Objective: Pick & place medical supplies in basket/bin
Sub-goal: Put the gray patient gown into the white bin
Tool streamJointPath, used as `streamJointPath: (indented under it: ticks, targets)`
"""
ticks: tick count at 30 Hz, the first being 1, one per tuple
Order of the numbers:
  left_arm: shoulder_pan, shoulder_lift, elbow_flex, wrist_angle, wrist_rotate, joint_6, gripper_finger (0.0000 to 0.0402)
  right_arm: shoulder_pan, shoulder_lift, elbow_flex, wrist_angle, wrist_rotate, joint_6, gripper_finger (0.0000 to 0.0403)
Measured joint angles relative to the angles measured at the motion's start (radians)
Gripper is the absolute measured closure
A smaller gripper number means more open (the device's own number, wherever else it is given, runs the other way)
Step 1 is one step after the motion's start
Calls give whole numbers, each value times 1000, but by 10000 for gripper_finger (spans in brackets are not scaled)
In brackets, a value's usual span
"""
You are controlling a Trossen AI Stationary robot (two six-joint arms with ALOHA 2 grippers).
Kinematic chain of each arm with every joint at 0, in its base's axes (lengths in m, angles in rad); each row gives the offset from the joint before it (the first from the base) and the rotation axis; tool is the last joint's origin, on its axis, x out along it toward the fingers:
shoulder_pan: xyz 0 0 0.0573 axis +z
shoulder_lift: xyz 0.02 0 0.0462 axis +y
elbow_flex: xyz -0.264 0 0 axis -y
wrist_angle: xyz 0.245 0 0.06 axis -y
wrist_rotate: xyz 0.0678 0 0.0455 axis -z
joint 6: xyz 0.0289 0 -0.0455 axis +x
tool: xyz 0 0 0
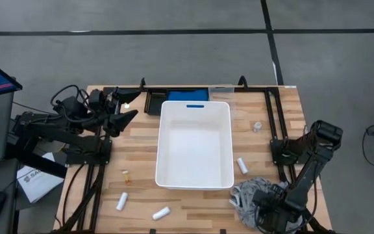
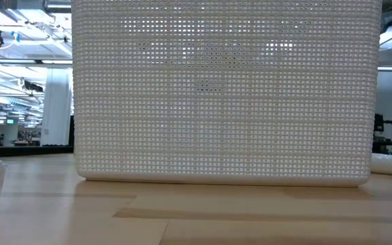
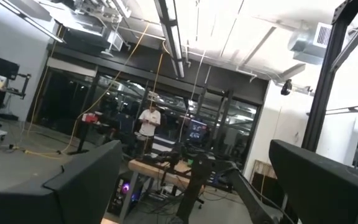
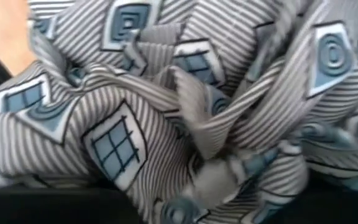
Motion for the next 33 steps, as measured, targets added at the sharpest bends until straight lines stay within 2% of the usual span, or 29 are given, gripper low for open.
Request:
streamJointPath:
  ticks: [4, 5, 11, 21, 28, 30, 33]
  targets:
    - [0, 9, 0, -5, 0, -13, 7, 0, -39, -4, 1, -4, 35, 372]
    - [0, 12, 0, -1, 0, -13, 7, 1, -57, -5, -1, -4, 38, 384]
    - [0, 33, 0, 0, 0, -13, 9, 10, -184, 8, -25, -8, 83, 396]
    - [0, 67, 0, 0, 0, -20, 14, 16, -366, 209, -177, 68, 41, 400]
    - [0, 71, 0, 4, 0, -20, 14, 16, -464, 355, -149, 69, -9, 400]
    - [0, 70, 0, 3, 0, -20, 14, 22, -487, 395, -114, 102, -27, 400]
    - [0, 69, 0, 9, 0, -20, 14, 34, -527, 446, -28, 210, -90, 400]
